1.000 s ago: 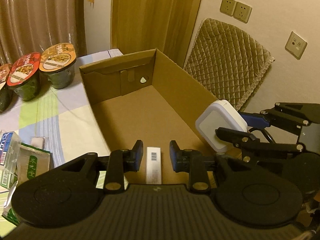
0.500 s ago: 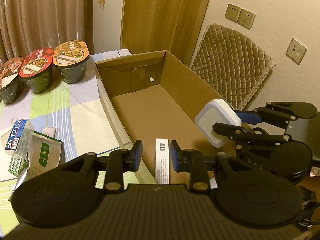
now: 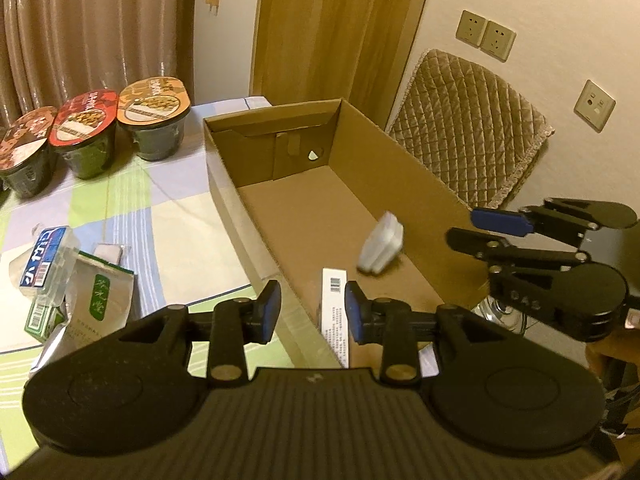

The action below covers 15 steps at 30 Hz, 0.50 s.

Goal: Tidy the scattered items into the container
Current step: 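Open both grippers to drop the items into the cardboard box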

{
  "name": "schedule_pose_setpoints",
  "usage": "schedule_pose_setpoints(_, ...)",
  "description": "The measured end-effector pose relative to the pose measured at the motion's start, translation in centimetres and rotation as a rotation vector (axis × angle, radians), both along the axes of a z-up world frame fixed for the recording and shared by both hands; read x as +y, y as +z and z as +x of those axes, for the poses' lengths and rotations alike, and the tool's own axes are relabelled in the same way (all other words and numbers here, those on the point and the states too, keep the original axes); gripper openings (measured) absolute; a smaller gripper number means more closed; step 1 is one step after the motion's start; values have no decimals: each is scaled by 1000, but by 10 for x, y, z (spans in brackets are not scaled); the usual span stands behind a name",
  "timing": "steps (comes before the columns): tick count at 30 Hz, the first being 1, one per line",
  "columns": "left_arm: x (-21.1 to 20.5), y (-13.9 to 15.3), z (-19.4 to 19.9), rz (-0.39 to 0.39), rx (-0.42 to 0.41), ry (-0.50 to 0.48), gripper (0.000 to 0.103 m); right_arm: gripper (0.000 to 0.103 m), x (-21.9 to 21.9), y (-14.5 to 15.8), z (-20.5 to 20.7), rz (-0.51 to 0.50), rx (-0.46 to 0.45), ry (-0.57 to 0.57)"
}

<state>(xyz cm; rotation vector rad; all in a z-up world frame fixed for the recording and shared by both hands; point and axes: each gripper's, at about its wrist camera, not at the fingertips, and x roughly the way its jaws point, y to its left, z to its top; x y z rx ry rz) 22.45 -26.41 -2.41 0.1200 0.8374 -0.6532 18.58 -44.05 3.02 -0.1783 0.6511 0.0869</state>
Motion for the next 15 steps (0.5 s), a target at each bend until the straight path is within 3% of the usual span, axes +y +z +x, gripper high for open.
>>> schedule_pose_setpoints(7,25,5,-18,-8,-2,36,33,32,4,8,-37,83,-37,-55)
schedule_pose_setpoints(10,41,4,-33,10,-13,48,40,36,13,14,-57,130,-64,-58)
schedule_pose_setpoints(11,47,3,-40,22,-23,53,43,47,17,15,-64,136,-70,-57)
schedule_pose_setpoints(12,54,3,-46,34,-27,60,44,86,21,16,-72,143,-84,-57)
schedule_pose_setpoints(13,61,2,-52,45,-27,71,45,95,25,18,-81,156,-105,-54)
schedule_pose_setpoints(15,78,-1,-64,58,-23,95,49,95,33,21,-92,177,-100,-37)
